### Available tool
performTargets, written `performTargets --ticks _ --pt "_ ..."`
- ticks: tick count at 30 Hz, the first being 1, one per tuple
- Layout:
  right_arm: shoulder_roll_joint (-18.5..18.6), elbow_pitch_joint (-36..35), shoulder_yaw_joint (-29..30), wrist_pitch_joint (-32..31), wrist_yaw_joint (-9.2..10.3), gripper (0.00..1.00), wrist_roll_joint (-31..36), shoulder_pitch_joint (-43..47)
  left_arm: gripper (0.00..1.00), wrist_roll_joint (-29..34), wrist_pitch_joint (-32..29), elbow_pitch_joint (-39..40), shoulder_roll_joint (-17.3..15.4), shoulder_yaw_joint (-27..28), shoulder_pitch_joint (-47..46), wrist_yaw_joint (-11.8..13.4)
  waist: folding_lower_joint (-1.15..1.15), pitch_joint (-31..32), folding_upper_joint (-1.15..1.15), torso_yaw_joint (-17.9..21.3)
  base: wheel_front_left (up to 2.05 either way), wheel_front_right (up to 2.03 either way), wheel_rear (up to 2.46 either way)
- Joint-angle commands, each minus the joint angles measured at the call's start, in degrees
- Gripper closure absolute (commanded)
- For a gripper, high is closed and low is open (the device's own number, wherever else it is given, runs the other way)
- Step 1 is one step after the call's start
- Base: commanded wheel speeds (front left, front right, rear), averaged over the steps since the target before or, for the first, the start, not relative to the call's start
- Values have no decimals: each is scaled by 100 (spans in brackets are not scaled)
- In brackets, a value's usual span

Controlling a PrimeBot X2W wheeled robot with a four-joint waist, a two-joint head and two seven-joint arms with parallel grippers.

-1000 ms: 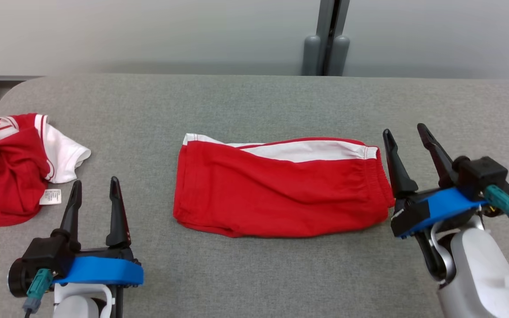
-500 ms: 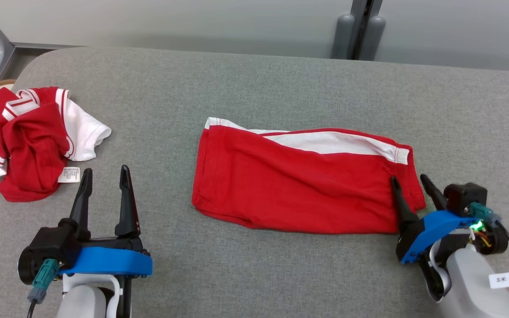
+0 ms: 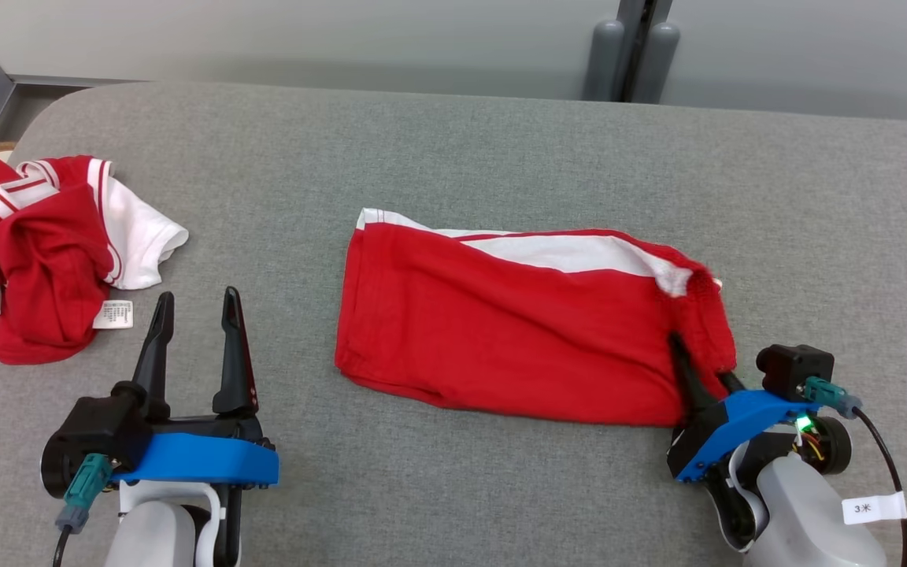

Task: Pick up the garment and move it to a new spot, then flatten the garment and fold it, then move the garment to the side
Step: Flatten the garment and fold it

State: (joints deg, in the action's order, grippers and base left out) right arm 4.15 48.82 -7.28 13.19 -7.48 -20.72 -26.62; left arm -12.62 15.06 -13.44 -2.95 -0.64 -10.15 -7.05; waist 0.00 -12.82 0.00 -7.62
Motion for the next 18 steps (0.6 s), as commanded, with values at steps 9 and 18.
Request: performTargets --ticks 9,18 --pt "744 -125 53 88 -1 100 -553 21 0 -19 15 -26 8 82 67 12 0 126 0 328 0 0 0" --pt "1716 -563 334 -384 -2 100 -871 141 0 -66 14 24 7 58 47 41 0 76 0 591 0 0 0"
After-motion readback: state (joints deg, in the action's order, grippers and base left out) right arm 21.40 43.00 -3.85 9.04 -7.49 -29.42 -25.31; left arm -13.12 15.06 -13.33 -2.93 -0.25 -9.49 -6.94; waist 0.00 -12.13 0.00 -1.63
